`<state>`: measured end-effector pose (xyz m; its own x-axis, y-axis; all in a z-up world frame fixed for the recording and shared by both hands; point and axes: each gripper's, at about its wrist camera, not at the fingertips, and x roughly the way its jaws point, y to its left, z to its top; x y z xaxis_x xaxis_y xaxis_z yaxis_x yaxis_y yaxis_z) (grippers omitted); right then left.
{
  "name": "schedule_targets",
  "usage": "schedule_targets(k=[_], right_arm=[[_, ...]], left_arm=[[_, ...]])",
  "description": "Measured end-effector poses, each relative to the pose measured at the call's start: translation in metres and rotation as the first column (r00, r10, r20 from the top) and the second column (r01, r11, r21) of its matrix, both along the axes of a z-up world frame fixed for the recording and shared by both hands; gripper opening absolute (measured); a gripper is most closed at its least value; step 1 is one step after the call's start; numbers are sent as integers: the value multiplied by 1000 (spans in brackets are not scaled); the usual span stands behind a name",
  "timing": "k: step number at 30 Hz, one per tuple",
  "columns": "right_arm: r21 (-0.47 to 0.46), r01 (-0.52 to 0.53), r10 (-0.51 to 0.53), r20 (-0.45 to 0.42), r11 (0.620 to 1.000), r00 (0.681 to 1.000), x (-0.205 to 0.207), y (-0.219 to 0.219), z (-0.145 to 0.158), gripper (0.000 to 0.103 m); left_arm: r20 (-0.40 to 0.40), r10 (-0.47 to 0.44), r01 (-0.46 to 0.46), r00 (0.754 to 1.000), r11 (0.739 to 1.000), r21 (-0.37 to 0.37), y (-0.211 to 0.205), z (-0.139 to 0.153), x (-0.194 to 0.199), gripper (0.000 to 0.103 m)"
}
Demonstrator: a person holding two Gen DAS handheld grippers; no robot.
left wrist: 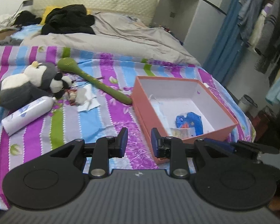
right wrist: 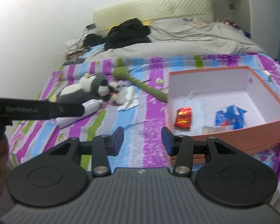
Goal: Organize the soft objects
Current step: 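Withdraw both tools from the pink box back over the bed, then close the left tool on the cartoon-printed wrapper while the right tool grips the white tissue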
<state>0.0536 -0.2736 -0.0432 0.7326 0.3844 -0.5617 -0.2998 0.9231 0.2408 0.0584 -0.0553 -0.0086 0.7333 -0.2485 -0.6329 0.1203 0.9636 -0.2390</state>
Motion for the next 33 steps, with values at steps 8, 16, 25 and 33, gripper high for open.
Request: schedule_targets(k=[8,16,25,33], right_arm=[[-16,-68,68,-16,998,998,2,34,-4,47],[-44,-120,117,-61,992,991,17,68,-18,47],[-55,-148,143,-88,987,986,64,102,-31,47],[-35,-128,122,-145,991,982,125,118,-54,47]], left_arm=[[-39,94,-95,995,995,-26,47,-15,-6,31],[-67,168,-172,984,984,-55,88,-38,2,43],[-109,225,-234,968,968,-89,126,-68,53,43],[-126,242,-257,962,960,-113,147,-98,122,43]])
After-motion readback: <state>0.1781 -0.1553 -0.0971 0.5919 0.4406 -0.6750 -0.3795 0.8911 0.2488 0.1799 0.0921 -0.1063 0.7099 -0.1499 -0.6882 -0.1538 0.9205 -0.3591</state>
